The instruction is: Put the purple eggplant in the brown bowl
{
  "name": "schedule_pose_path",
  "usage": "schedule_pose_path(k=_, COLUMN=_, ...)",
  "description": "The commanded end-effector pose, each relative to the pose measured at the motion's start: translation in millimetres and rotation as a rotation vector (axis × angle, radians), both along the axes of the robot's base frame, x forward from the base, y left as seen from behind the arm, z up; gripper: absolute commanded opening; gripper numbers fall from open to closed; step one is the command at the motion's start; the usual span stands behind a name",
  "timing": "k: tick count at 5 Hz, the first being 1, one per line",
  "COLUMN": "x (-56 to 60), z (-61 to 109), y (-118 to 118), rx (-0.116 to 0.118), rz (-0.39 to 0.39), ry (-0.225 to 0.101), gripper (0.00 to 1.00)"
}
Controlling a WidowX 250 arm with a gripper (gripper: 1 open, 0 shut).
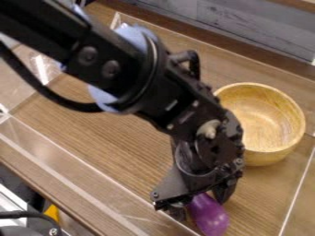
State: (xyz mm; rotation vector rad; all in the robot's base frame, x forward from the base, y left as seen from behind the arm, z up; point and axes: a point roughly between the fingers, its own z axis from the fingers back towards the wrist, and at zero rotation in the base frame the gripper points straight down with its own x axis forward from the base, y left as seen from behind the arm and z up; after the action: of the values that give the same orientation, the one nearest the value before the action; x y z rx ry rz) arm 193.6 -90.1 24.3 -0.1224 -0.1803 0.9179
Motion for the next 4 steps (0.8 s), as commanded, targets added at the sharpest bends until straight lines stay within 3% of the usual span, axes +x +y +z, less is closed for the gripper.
schedule_pose_path(k=1, x=3.0, z=-1.8, y=-1, rx=-0.003, rz=0.003, ry=-0.016, gripper=0.00)
schedule_pose_path(k=4, x=0.0, z=15.0, y=2, rx=0.026, rz=-0.017, ry=0.009, gripper=0.00)
